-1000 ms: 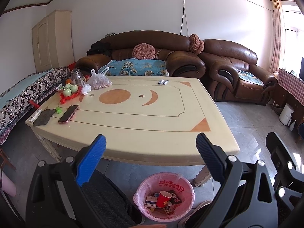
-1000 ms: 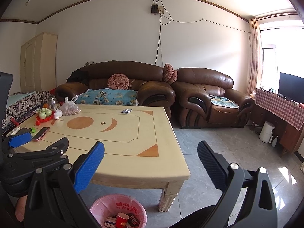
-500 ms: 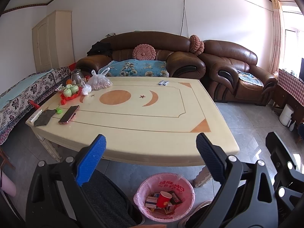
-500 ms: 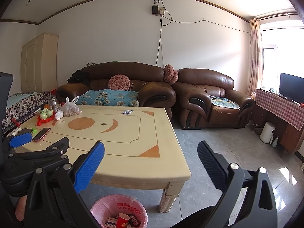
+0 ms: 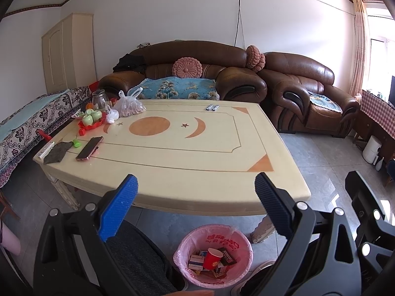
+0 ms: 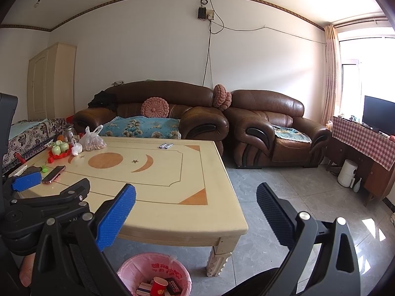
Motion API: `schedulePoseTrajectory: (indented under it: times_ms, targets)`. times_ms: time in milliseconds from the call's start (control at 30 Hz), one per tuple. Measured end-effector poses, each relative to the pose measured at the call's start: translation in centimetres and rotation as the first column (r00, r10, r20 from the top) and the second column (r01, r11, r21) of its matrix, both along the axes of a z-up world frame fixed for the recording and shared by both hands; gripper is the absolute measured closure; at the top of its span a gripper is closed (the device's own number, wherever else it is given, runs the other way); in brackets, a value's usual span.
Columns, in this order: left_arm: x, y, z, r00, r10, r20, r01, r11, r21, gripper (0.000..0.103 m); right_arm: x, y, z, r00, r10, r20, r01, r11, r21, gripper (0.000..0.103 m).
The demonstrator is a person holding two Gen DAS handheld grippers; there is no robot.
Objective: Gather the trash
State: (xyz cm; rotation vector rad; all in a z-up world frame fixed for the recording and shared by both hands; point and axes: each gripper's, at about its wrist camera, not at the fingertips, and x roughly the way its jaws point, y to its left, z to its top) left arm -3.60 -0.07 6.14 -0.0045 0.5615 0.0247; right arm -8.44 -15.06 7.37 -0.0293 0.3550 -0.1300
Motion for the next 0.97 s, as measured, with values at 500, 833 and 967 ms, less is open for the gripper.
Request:
schedulePoseTrajectory:
  times_ms: [500, 833, 967]
  targets:
    - [0.31, 0.19, 0.02, 1.000, -0.001, -0.009, 0.000, 1.000, -0.005, 0.010, 0.19, 0.07, 0.25, 1.000, 0.006, -0.002, -0.006, 1.000, -0.003, 0.007]
    - [0.25, 0.11, -0.13, 1.000, -0.008, -0.010, 0.008, 1.000, -0.005, 0.010, 0.29, -0.27, 0.36, 1.000, 0.010, 0.001, -0.010, 1.000, -0.003, 0.007]
    - [0.24, 0.13, -0.19, 1.000, -0.007, -0.012, 0.007, 1.000, -0.001, 0.010, 0.24, -0.22, 0.35, 1.000, 0.010, 0.002, -0.010, 1.000, -0.002, 0.007]
